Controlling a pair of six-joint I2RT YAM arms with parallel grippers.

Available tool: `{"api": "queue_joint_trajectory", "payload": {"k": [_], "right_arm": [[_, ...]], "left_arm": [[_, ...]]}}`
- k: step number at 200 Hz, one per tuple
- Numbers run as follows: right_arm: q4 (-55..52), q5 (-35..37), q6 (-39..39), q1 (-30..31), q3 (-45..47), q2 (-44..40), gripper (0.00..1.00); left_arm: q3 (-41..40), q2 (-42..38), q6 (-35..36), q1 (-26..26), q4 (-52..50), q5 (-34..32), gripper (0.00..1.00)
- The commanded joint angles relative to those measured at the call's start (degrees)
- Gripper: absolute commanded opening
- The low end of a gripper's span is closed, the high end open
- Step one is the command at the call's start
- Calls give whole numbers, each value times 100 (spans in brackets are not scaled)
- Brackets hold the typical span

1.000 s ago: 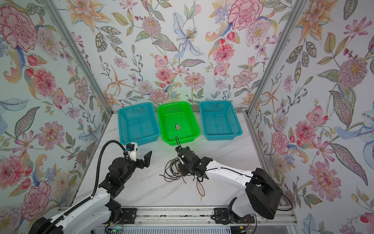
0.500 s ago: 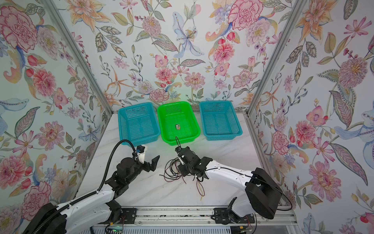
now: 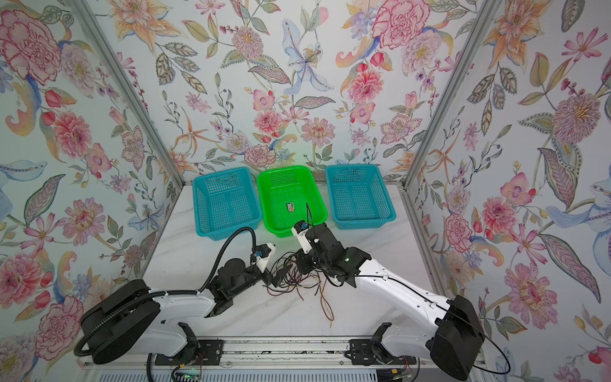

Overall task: Untangle and sort cables by color
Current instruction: Untie the cable.

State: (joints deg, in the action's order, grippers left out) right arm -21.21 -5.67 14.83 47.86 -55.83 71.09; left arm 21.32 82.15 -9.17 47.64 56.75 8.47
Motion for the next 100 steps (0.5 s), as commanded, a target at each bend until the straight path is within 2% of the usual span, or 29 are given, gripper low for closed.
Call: {"api": "queue_joint_trajectory", "payload": {"k": [1, 38, 100], "right_arm": [[-292, -370, 86, -35, -232, -112, 0], [-322, -536, 80, -92, -414, -229, 0], [-586, -1059, 76, -479, -1351, -491, 0]], "left_arm": [[444, 312, 173, 157, 846, 189, 99], [881, 1031, 188, 249, 842, 84, 98], [838, 1641, 104, 246, 1158, 258, 61]]}}
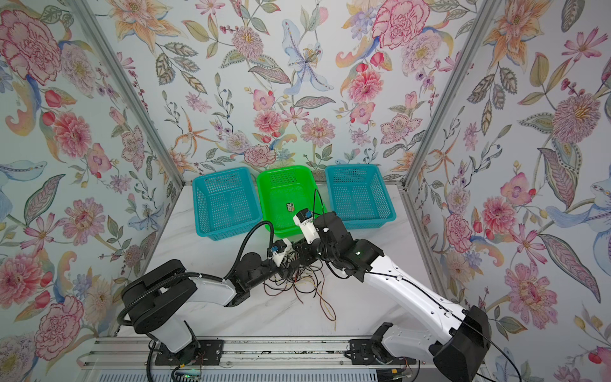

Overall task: Untangle and sort cables by color
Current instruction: Untie the cable.

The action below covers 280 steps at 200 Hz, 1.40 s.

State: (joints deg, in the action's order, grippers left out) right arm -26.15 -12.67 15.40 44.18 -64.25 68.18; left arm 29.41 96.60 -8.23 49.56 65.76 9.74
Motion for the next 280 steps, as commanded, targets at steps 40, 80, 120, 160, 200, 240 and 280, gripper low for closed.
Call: {"api": "queue_joint_trajectory", "payload": {"k": [40, 80, 120, 160, 200, 240, 280], "right_arm": [[-411, -485, -137, -240, -1197, -161, 0], [-672, -546, -241, -413, -1932, -83, 0], [-778, -496, -284, -588, -2711, -34, 0], [-816, -373, -302, -895, -3665, 152, 0], [-810, -270, -304, -1144, -4668, 452, 0], [-809, -45, -315, -1368, -5692, 866, 0], [-647, -297, 34, -1606, -6443, 1306, 0]], "left_arm": [[65, 453, -8, 54, 244, 254, 42], [-40, 623, -32, 54, 324, 304, 30], [-92, 786, -29, 45, 260, 467, 11], [-311, 867, -86, 47, 463, 494, 9], [-470, 921, -135, 45, 571, 530, 9], [-667, 953, -170, 46, 700, 542, 8], [-796, 1073, -267, 46, 914, 617, 8]]}}
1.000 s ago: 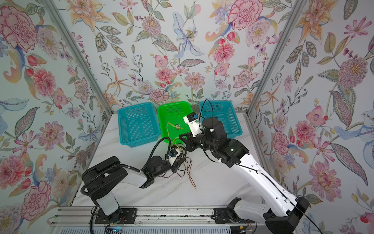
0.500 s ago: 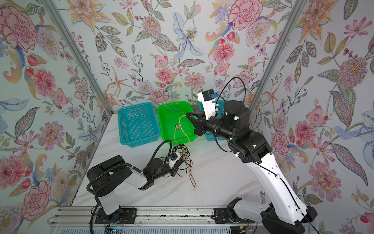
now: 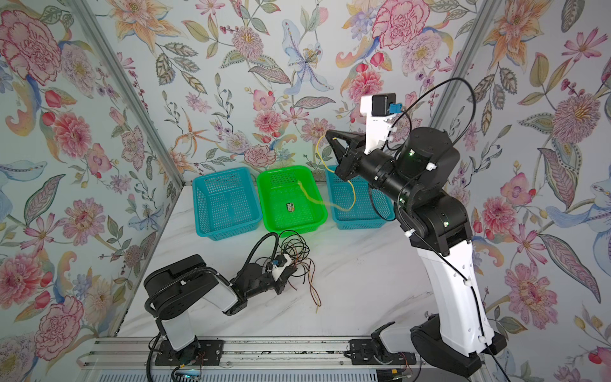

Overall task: Untangle and sort cables by color
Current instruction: Untie the cable, then place the cable in the container.

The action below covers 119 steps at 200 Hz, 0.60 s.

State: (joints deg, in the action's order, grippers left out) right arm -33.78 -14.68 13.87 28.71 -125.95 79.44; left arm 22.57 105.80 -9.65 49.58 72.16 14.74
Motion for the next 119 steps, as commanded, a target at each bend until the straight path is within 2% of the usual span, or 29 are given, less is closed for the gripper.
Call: {"api": "queue_joint_trajectory", "payload": {"k": [1, 29, 55, 85, 102, 110, 119], "right_arm": [[134, -97, 186, -58, -272, 187, 0], [378, -133, 331, -97, -498, 545, 0], [374, -319, 414, -163, -655, 1071, 0], [436, -492, 491, -234, -637, 1789, 0], [552, -568, 510, -233, -637, 2209, 0], [615, -598, 529, -234, -667, 2411, 0], [672, -598, 555, -232, -710, 2647, 0]], "left_arm": [[-112, 156, -129, 43, 277, 121, 8], [-185, 27, -166, 43, 232, 218, 8], [-350, -477, -279, 43, 33, 402, 9], [-532, -1385, -447, 46, -471, 748, 19], [-616, -2067, -484, 56, -913, 897, 35], [-658, -2375, -487, 57, -1133, 910, 49], [-712, -2749, -481, 52, -1383, 906, 74]]}}
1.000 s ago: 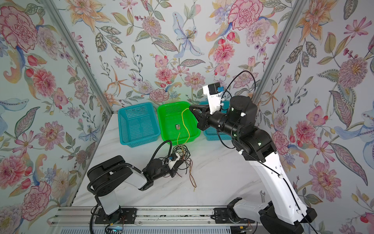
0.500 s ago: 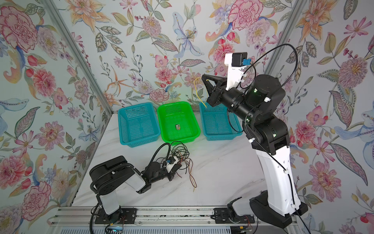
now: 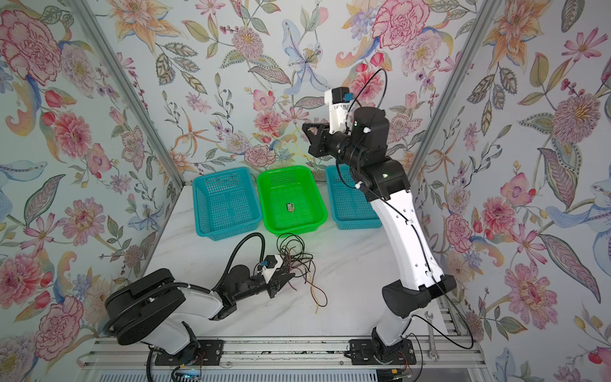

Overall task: Untangle and sort cables by color
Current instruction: Place the cable in the container, then untie the cable.

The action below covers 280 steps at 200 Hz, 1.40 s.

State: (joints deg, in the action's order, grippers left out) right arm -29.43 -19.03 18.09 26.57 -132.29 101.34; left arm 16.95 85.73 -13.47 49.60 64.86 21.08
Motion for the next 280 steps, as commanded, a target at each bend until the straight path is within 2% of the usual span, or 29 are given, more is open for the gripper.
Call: {"api": "queue_joint_trajectory", "payload": {"k": [1, 5, 7, 10, 39, 75, 92, 116, 159, 170, 176, 203, 224, 240, 280], "right_arm": [[245, -167, 134, -19, -86, 483, 0], [262, -160, 142, -20, -119, 589, 0], [269, -160, 151, -20, -143, 641, 0], [275, -155, 155, -20, -166, 725, 0], [284, -90, 173, -11, -556, 1553, 0], [280, 131, 122, 22, -785, 2542, 0], [282, 199, 99, 39, -812, 2977, 0], [280, 476, -32, 106, -650, 3357, 0], [163, 1303, -271, 244, -86, 3529, 1], [120, 1383, -295, 260, 121, 3470, 28], [106, 1420, -333, 274, 229, 3410, 39], [54, 1455, -669, 373, 586, 2926, 64], [-71, 1463, -877, 445, 954, 2237, 71], [-63, 1418, -1059, 527, 1489, 1515, 73], [-67, 1243, -1573, 876, 3849, -487, 72]], "left_arm": [[-154, -787, -96, 49, -687, 264, 76], [-176, -963, -69, 50, -814, 242, 86], [-186, -1055, -66, 54, -887, 235, 96], [-196, -1197, -53, 54, -993, 212, 99], [-253, -2672, 161, 46, -2163, -281, 99], [-308, -4469, 608, 41, -3561, -1634, 99], [-404, -5095, 761, 2, -3995, -2271, 99], [-592, -5601, 714, -58, -4124, -2721, 99], [-614, -5319, 521, -210, -3999, -2577, 99], [-614, -5190, 535, -222, -3966, -2536, 99], [-614, -5131, 539, -223, -3945, -2534, 99], [-555, -4776, 556, -361, -3827, -2526, 99], [-442, -4390, 550, -502, -3715, -2384, 99], [-374, -4126, 565, -527, -3569, -2306, 99], [-298, -3605, 561, -555, -3119, -2181, 99]]}}
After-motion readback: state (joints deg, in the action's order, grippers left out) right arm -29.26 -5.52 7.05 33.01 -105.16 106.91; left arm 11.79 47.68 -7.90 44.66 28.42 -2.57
